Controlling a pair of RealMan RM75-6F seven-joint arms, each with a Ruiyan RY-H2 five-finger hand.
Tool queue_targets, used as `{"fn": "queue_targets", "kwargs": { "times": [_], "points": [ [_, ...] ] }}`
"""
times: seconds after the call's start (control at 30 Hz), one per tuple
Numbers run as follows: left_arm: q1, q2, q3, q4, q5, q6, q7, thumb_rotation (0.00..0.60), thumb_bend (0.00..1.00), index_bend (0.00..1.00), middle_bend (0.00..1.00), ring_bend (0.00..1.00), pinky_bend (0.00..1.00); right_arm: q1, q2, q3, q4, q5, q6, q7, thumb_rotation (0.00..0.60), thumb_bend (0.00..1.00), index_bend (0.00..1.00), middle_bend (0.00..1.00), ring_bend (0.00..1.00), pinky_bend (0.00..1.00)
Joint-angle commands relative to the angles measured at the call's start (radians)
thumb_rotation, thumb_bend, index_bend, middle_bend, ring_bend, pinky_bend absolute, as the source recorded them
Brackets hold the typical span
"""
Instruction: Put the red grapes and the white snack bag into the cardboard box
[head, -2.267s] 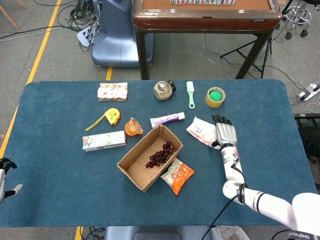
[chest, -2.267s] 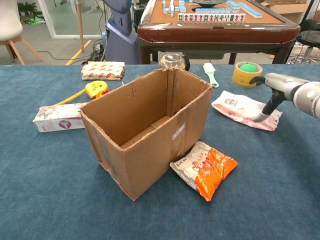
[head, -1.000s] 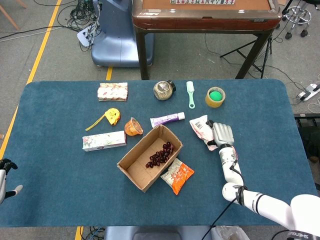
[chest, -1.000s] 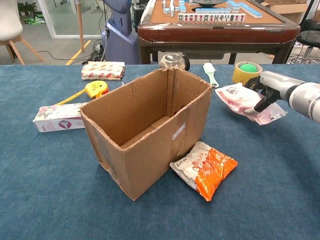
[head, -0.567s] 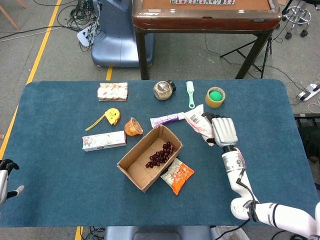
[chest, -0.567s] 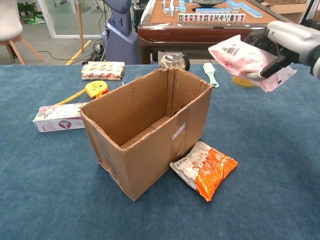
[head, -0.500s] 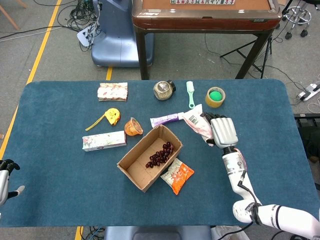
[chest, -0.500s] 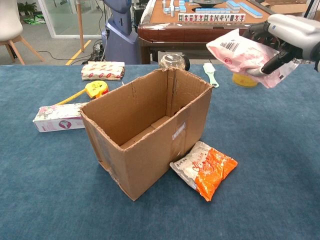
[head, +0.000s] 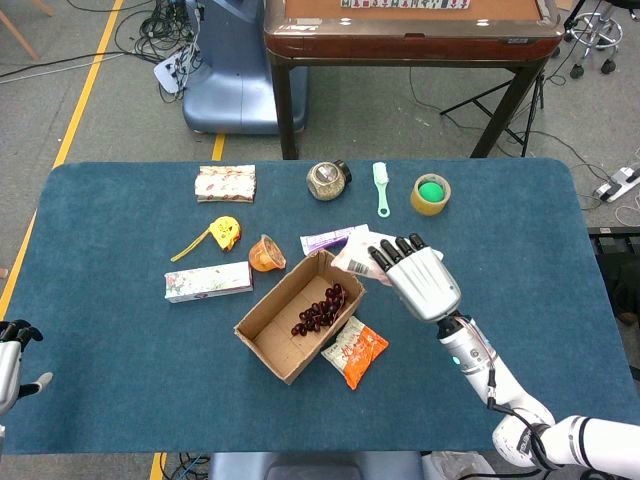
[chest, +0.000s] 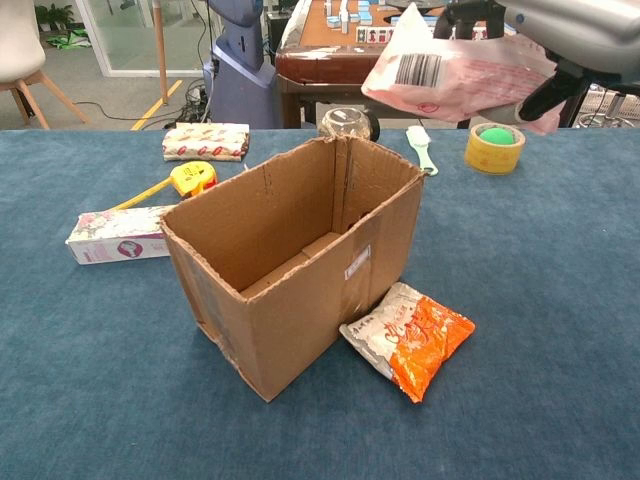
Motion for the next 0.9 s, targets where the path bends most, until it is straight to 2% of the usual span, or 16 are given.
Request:
{"fn": "queue_targets", "kwargs": {
  "times": [0.03, 0.23, 0.43, 0.5, 0.63, 0.77, 0.9],
  "points": [
    [0.000, 0.000, 0.000, 0.000, -0.001, 0.000, 0.000, 0.600, 0.06, 0.42, 0.30, 0.22, 0.36, 0.028, 0.004, -0.019, 0.048, -0.078, -0.012, 0.026, 0.600, 0.45, 0.43, 0.47, 0.42, 0.48],
    [0.001, 0.002, -0.002, -0.002, -0.002, 0.002, -0.002, 0.600, 0.06, 0.42, 0.30, 0.22, 0.36, 0.070, -0.024, -0.031, 0.117, -0.185, -0.033, 0.091, 0.600, 0.44, 0.43, 0.48, 0.42, 0.48],
    [0.002, 0.005, -0.003, -0.006, -0.002, 0.004, -0.006, 0.600, 0.06, 0.42, 0.30, 0.22, 0.36, 0.113, -0.049, -0.046, 0.166, -0.265, -0.072, 0.117, 0.600, 0.38, 0.43, 0.48, 0.42, 0.48],
    [0.002, 0.006, -0.003, -0.007, -0.001, 0.004, -0.007, 0.600, 0.06, 0.42, 0.30, 0.22, 0.36, 0.126, -0.059, -0.047, 0.179, -0.285, -0.082, 0.123, 0.600, 0.33, 0.43, 0.47, 0.42, 0.48],
    [0.002, 0.007, -0.003, -0.008, -0.001, 0.005, -0.007, 0.600, 0.06, 0.42, 0.30, 0.22, 0.36, 0.145, -0.084, -0.040, 0.195, -0.294, -0.106, 0.123, 0.600, 0.16, 0.43, 0.47, 0.42, 0.48],
    [0.003, 0.008, -0.003, -0.010, 0.002, 0.008, -0.007, 0.600, 0.06, 0.42, 0.30, 0.22, 0.36, 0.158, -0.112, -0.028, 0.207, -0.290, -0.120, 0.125, 0.600, 0.02, 0.43, 0.42, 0.40, 0.48],
    [0.003, 0.011, -0.004, -0.012, 0.002, 0.008, -0.009, 0.600, 0.06, 0.42, 0.30, 0.22, 0.36, 0.158, -0.126, -0.022, 0.210, -0.282, -0.124, 0.107, 0.600, 0.00, 0.40, 0.35, 0.36, 0.48]
  ]
}}
